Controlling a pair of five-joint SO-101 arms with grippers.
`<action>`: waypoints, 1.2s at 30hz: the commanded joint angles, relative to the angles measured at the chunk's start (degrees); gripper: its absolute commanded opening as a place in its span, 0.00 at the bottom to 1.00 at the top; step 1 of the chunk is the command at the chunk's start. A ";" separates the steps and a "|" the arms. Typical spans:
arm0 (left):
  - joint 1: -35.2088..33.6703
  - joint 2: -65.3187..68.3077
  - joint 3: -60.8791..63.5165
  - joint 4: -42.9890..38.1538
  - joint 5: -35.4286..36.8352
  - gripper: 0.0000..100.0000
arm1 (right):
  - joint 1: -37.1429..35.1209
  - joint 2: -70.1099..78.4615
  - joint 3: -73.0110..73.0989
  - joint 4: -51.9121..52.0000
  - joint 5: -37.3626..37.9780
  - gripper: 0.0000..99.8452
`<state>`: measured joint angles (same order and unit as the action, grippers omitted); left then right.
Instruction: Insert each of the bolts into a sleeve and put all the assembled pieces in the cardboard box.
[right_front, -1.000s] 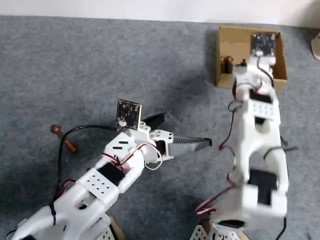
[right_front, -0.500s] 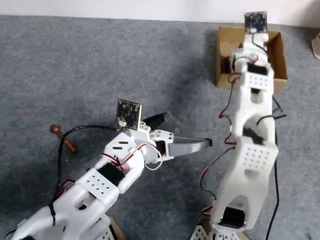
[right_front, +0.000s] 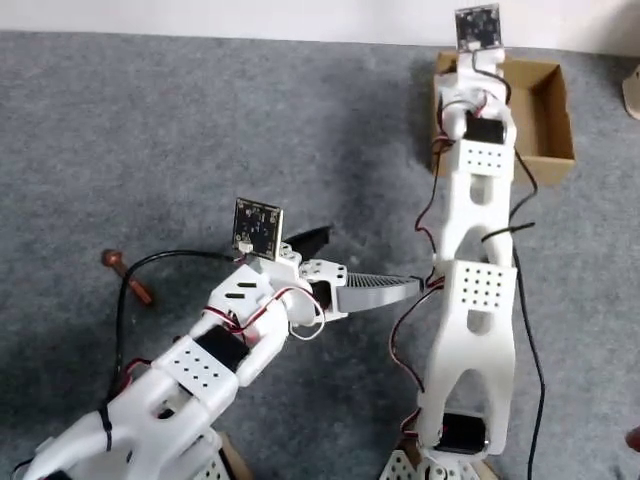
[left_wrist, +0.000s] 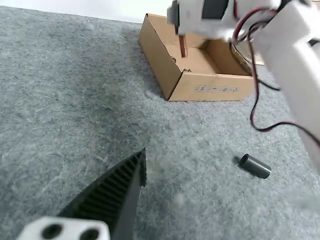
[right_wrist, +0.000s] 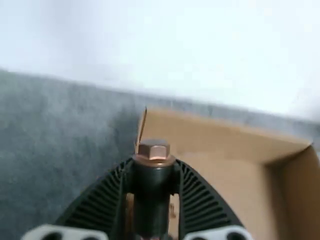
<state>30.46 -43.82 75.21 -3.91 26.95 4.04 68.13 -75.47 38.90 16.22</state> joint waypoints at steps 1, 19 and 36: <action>-0.31 -0.13 -2.33 0.09 -0.18 0.59 | 1.36 -0.84 -4.00 0.13 0.35 0.00; -0.22 -0.13 -2.33 0.09 -0.18 0.59 | -0.04 -0.57 -7.43 13.49 0.35 0.13; -0.22 -0.13 -2.33 0.26 -0.18 0.59 | -0.92 -12.70 -21.93 57.89 0.79 0.14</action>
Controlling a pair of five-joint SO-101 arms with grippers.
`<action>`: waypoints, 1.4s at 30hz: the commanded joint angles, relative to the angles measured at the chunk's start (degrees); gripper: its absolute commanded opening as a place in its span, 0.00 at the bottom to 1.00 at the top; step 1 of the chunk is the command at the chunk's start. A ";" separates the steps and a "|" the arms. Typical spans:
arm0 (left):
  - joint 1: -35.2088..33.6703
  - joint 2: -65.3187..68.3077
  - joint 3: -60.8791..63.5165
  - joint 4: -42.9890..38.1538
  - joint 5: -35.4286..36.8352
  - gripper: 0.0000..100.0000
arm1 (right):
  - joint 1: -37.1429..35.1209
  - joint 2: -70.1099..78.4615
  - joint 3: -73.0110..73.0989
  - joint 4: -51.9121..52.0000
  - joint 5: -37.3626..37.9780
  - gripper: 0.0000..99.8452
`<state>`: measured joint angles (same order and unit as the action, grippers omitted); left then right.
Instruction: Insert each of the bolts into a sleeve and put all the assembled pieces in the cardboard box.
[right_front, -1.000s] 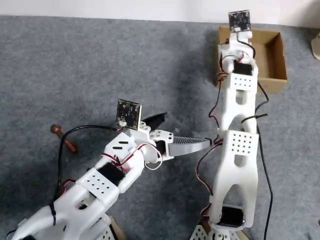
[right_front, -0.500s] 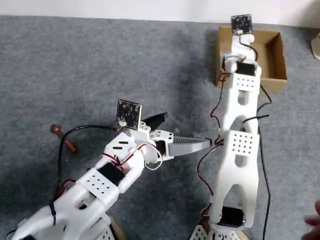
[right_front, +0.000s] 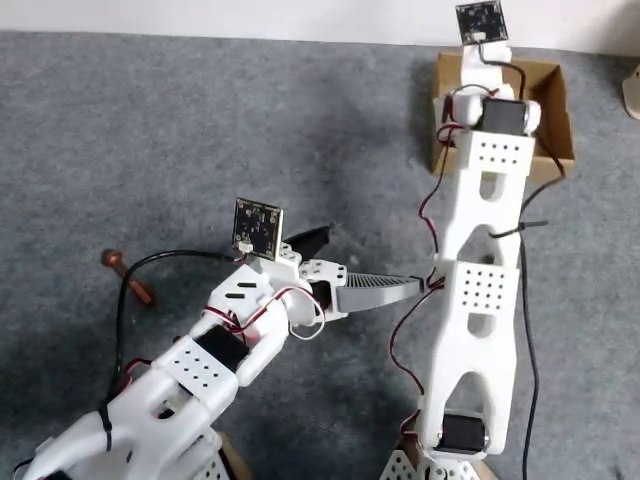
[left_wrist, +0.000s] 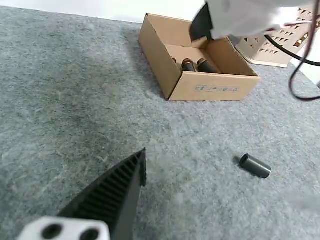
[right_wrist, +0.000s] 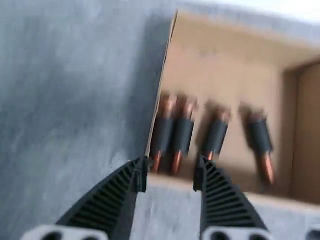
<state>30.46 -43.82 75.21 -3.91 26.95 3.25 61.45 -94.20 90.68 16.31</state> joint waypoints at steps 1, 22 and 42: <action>-0.22 -0.13 -2.33 0.26 -0.18 0.59 | -0.13 -6.46 -3.21 8.40 0.97 0.14; -0.31 -0.13 -2.24 0.18 -2.46 0.59 | 7.52 -18.51 29.32 10.42 18.46 0.13; -0.31 -0.13 -2.24 0.18 -2.55 0.59 | 16.92 -26.95 52.79 7.96 45.36 0.14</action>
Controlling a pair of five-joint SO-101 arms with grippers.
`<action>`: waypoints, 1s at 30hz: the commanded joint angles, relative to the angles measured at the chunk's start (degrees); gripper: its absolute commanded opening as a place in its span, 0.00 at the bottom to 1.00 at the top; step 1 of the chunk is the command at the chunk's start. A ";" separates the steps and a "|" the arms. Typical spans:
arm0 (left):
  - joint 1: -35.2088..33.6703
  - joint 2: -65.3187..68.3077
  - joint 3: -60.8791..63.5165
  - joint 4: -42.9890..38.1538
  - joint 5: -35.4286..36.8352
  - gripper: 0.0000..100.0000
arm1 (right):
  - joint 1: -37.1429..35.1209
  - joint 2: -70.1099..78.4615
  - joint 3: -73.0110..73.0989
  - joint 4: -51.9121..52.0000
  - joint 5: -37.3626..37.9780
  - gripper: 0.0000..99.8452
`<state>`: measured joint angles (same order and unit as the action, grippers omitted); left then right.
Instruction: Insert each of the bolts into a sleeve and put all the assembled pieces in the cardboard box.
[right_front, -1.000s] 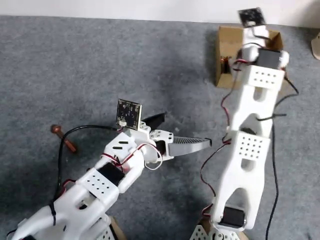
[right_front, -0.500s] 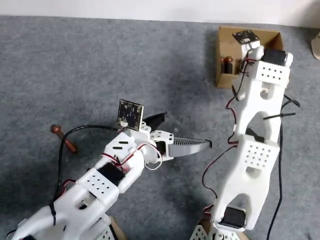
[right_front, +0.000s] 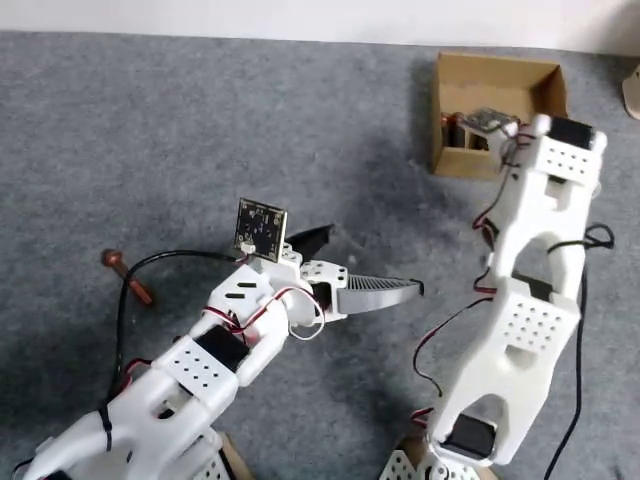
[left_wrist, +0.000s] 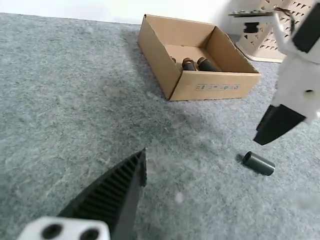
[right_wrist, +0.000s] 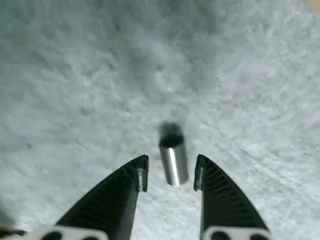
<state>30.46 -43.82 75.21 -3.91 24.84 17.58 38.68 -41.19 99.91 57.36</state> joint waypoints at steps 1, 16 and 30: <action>-0.31 -0.13 -2.24 0.18 -0.53 0.59 | 3.21 -4.18 -0.22 -1.54 5.89 0.14; -0.22 -0.13 -2.24 0.18 -0.88 0.59 | 3.82 3.56 -0.22 0.04 12.66 0.14; -0.22 -0.13 -2.24 0.18 -0.88 0.59 | 2.68 3.74 8.57 0.92 13.89 0.14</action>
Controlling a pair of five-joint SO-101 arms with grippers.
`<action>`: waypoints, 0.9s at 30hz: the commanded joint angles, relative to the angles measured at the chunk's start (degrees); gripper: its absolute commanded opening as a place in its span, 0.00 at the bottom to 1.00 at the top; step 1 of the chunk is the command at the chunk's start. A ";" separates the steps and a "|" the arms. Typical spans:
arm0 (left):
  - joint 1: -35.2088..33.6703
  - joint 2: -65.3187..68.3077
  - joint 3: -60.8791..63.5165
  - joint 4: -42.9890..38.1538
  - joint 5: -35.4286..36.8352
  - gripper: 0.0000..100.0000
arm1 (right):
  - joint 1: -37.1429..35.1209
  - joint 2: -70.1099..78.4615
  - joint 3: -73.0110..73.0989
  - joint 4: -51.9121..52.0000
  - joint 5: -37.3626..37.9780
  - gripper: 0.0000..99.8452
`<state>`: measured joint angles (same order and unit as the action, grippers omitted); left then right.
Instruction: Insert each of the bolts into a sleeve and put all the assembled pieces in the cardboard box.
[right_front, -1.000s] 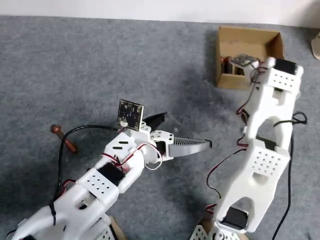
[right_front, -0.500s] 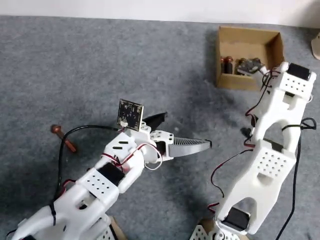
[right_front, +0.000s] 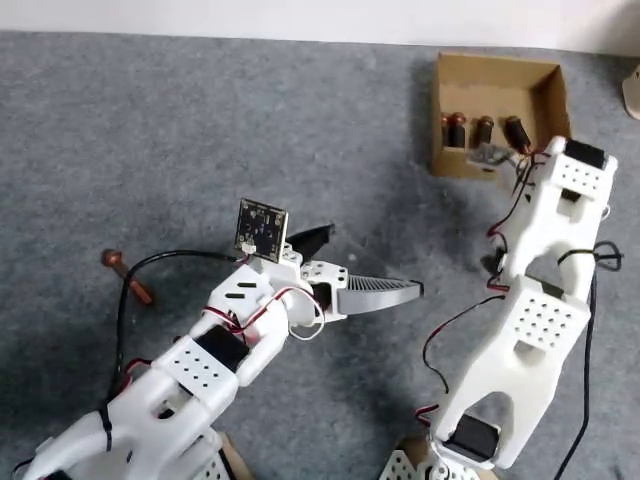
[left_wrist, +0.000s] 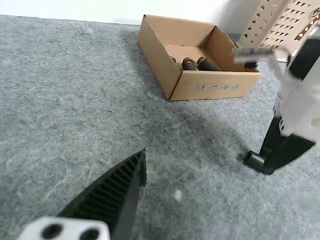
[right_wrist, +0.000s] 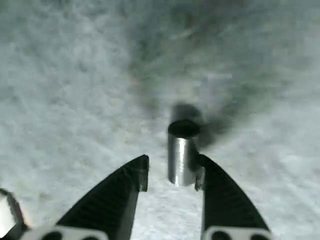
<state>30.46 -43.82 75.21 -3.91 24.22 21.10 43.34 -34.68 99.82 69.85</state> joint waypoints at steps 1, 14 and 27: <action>-0.22 -0.13 -2.24 0.18 -0.26 0.59 | -0.92 -0.92 2.95 1.01 1.41 0.14; -0.22 -0.13 -2.24 0.18 -0.26 0.59 | -1.63 -0.48 11.12 -1.01 1.23 0.13; -0.48 -0.13 -2.42 0.18 -0.26 0.59 | -4.18 -1.01 14.81 -12.70 -11.08 0.00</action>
<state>30.46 -43.82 75.21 -3.91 24.22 19.78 42.11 -20.35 88.84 62.29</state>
